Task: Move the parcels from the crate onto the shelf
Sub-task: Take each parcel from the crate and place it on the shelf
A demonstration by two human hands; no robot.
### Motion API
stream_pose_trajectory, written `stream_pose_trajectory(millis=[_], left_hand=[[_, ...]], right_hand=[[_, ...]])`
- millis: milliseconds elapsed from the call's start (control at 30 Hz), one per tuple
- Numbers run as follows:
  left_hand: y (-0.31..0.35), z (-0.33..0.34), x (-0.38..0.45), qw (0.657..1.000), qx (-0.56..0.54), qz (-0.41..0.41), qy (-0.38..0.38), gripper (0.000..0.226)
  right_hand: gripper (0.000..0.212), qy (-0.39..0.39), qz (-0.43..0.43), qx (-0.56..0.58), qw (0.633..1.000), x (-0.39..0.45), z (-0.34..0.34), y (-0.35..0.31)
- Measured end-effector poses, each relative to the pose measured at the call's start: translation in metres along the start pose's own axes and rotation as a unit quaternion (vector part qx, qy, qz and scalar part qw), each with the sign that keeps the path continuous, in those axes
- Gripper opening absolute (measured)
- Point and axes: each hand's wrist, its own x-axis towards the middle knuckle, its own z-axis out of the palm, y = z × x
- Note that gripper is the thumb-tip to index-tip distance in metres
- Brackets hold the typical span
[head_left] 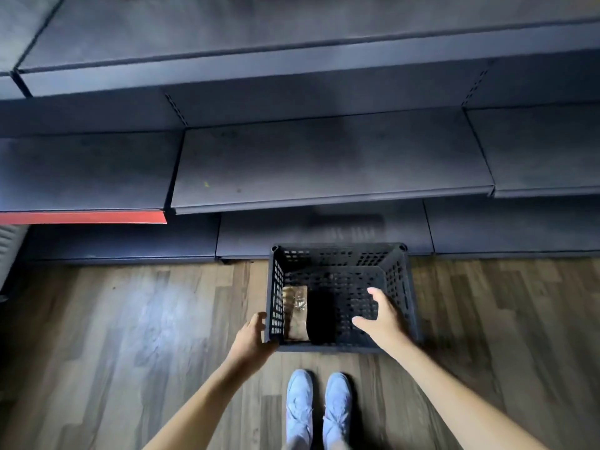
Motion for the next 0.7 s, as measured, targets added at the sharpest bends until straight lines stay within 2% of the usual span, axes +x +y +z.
stream_pose_trajectory(millis=[200, 333, 633, 700], left_hand=[[-0.016, 0.046, 0.065, 0.999, -0.040, -0.028, -0.021, 0.041], [-0.035, 0.086, 0.129, 0.999, -0.031, -0.032, -0.024, 0.042], [-0.103, 0.177, 0.273, 0.993, -0.023, -0.111, -0.031, 0.043], [-0.112, 0.194, 0.294, 0.990, -0.031, -0.129, -0.036, 0.034]], right_hand=[[0.066, 0.018, 0.043, -0.004, 0.999, 0.055, 0.046, 0.045], [0.060, 0.016, 0.056, 0.000, 0.998, 0.107, 0.084, 0.087], [0.057, -0.041, 0.087, 0.010, 0.995, 0.218, 0.207, 0.188], [0.057, -0.062, 0.101, 0.022, 0.993, 0.238, 0.235, 0.207]])
